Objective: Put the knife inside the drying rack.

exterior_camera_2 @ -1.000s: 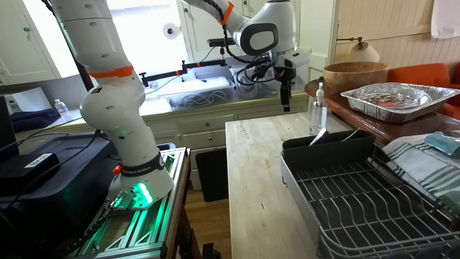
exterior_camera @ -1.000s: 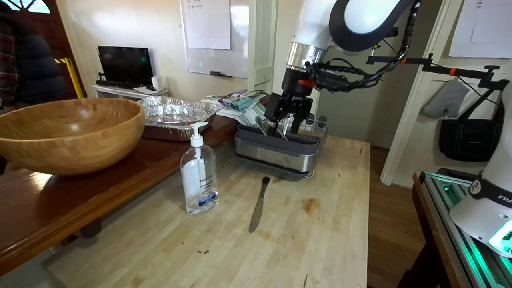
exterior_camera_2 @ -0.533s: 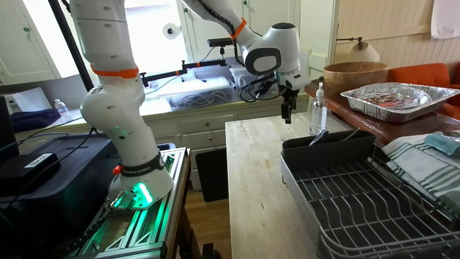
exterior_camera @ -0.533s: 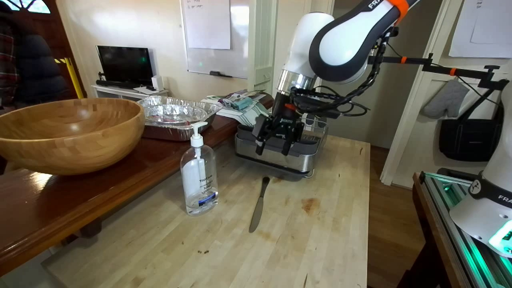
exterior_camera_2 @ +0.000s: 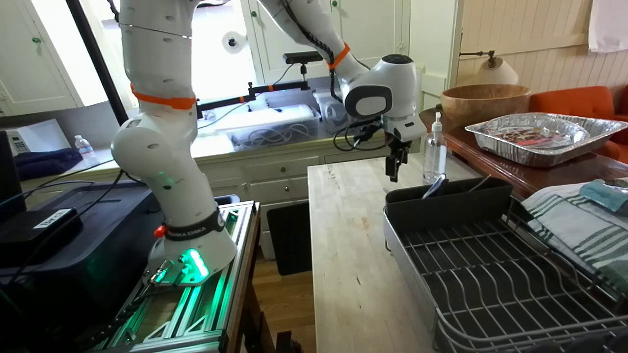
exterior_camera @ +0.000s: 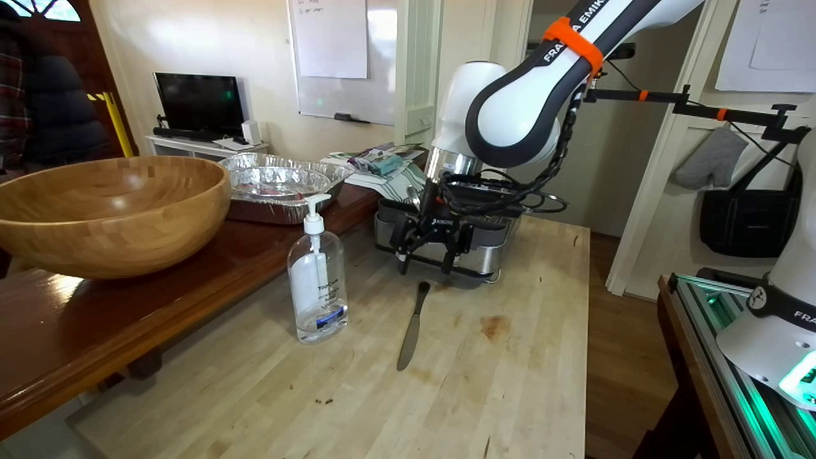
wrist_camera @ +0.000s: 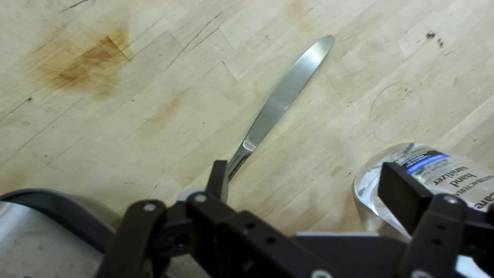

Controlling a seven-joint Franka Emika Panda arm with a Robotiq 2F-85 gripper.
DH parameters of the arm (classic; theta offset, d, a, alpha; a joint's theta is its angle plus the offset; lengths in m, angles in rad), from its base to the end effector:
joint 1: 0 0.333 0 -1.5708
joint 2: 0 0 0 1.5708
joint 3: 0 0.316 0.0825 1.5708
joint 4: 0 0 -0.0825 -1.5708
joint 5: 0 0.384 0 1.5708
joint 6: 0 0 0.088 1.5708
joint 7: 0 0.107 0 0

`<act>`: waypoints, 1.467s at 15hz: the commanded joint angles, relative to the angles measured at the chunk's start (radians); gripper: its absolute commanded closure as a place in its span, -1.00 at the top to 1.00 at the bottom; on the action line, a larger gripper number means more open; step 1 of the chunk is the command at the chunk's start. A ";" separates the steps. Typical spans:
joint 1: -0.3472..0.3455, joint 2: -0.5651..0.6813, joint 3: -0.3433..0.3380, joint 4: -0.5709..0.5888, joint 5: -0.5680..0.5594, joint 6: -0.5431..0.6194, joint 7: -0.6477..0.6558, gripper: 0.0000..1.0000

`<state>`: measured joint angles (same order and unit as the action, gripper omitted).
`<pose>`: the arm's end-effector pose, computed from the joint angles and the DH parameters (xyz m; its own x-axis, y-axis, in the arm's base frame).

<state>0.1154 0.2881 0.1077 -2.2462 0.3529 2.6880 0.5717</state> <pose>0.5462 0.1125 0.2515 0.7908 -0.6115 -0.0270 -0.5974 -0.7614 -0.2516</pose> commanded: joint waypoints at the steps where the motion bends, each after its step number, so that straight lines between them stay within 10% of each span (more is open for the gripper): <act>1: 0.022 0.076 -0.017 0.051 0.013 0.025 0.039 1.00; 22: 0.068 0.297 -0.084 0.199 -0.013 0.010 0.084 1.00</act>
<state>0.1611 0.5423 0.0408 -2.0794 0.3523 2.6893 0.6259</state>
